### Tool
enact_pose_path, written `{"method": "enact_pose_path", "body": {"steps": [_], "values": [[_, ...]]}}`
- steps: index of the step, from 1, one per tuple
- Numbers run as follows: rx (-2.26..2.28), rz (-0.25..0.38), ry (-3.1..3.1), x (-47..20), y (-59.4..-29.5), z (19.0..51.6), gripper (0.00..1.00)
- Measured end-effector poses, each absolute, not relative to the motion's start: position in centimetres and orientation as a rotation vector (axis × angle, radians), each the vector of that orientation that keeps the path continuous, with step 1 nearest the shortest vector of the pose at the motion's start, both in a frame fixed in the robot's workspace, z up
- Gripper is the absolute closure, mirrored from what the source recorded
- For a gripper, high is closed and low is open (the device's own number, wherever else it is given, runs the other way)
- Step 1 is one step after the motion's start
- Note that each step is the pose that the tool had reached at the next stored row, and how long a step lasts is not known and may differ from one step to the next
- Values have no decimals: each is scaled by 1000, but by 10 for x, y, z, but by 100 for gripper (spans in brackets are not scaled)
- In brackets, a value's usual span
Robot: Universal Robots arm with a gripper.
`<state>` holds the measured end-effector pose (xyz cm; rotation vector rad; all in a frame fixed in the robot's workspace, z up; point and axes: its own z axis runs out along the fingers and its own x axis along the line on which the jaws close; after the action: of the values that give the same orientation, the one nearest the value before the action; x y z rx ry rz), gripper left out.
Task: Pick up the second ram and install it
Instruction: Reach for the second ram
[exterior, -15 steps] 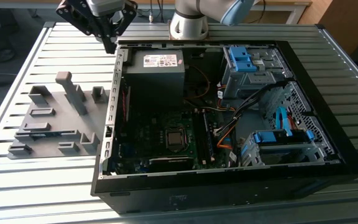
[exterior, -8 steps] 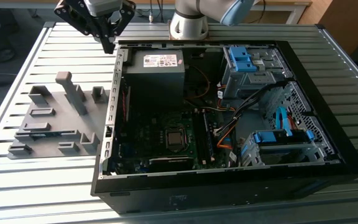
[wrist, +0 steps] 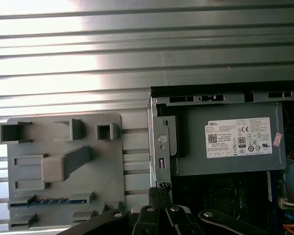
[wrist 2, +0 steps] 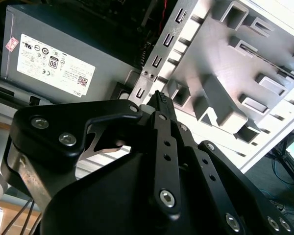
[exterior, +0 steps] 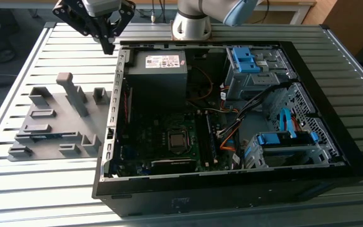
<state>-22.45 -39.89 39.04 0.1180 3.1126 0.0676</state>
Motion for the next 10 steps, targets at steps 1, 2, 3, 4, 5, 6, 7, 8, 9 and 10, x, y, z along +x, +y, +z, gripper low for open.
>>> {"method": "enact_pose_path", "body": {"steps": [1,2,3,4,5,6,7,8,9,10], "values": [[118,68,3112,-225,-399,390,89],[118,68,3112,-225,-399,390,89],[118,68,3112,-226,-399,390,89],[118,68,3113,-226,-399,390,89],[118,68,3113,-226,-399,390,89],[118,68,3112,-227,-399,390,89],[118,68,3112,-227,-399,390,89],[118,68,3113,-227,-399,390,89],[118,68,3113,-228,-399,390,89],[118,68,3113,-228,-399,390,89]]}}
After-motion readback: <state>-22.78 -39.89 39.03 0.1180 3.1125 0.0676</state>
